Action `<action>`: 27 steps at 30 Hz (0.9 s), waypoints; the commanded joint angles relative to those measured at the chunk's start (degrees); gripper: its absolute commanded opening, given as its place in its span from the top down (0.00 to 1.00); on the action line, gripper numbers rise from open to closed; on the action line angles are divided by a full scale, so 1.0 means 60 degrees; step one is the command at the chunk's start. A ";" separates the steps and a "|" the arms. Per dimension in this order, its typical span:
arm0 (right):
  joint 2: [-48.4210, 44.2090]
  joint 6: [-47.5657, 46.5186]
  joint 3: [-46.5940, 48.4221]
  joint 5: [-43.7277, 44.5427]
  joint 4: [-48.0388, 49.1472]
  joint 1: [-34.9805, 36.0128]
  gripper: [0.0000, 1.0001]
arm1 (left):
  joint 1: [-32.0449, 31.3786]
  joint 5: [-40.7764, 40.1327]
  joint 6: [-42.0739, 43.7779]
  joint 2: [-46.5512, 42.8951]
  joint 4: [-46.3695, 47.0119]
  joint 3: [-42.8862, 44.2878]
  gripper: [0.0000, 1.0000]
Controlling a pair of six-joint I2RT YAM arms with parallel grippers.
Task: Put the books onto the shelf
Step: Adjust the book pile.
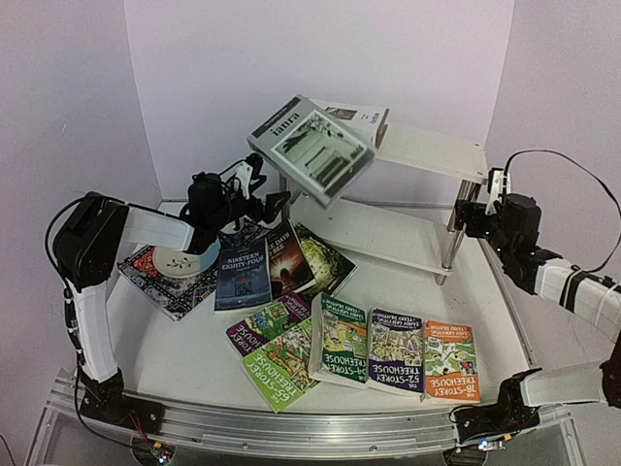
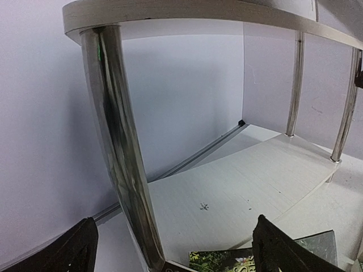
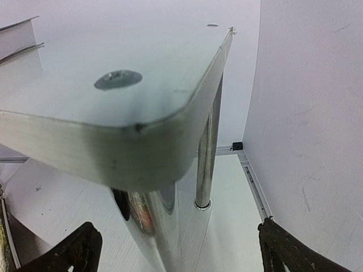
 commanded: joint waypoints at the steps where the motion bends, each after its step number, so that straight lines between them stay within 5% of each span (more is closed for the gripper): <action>1: -0.0667 0.0127 -0.0175 0.0096 -0.0187 -0.0028 0.02 | 0.0027 -0.0477 0.0275 -0.1070 0.0364 -0.0540 0.03; 19: -0.1758 0.1181 0.0228 -0.1351 -0.3209 -0.0032 0.02 | 0.0032 -0.1014 -0.0155 -0.3167 -0.0035 -0.2476 0.01; 27: -0.2686 0.2472 -0.0368 -0.3723 -0.4181 -0.0014 0.14 | 0.0032 -0.0462 -0.2602 -0.4804 -0.1422 -0.3799 0.05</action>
